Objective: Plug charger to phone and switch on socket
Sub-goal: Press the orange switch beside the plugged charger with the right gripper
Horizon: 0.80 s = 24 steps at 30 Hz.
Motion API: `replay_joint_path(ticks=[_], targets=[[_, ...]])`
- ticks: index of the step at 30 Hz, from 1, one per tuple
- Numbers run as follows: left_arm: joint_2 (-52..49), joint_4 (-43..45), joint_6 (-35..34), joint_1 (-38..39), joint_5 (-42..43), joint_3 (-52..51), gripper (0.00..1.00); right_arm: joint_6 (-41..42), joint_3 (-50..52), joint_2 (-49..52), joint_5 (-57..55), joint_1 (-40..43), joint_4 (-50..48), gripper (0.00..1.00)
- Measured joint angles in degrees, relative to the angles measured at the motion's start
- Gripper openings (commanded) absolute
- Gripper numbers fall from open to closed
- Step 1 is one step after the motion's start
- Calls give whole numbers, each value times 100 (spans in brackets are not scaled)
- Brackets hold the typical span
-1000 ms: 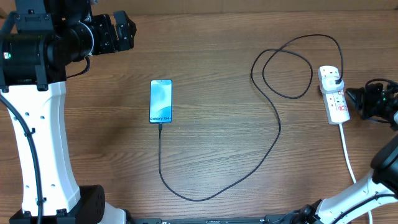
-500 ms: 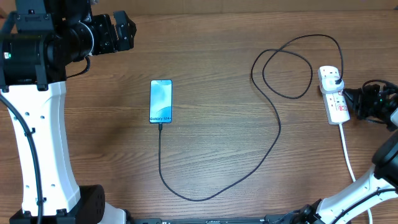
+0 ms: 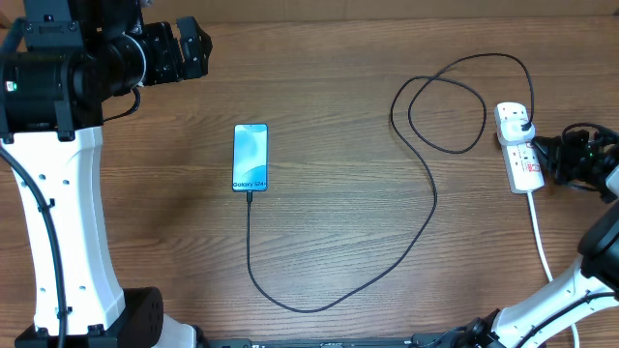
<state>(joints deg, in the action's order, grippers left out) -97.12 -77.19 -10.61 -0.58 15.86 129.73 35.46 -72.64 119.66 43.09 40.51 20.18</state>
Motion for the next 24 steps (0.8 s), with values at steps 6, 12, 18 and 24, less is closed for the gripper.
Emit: replay_joint_path(ticks=[6,12,18,24], targets=[[0,0,0,0,0,0,100,11,0,7,-76,-39,0,4],[0,0,2,0,0,0,100,20,0,22,-114,-55,68,4],[0,0,2,0,0,0,100,17,-4,22,-114,-55,105,4],[0,0,2,0,0,0,100,-15,-48,22,-157,-72,238,4]])
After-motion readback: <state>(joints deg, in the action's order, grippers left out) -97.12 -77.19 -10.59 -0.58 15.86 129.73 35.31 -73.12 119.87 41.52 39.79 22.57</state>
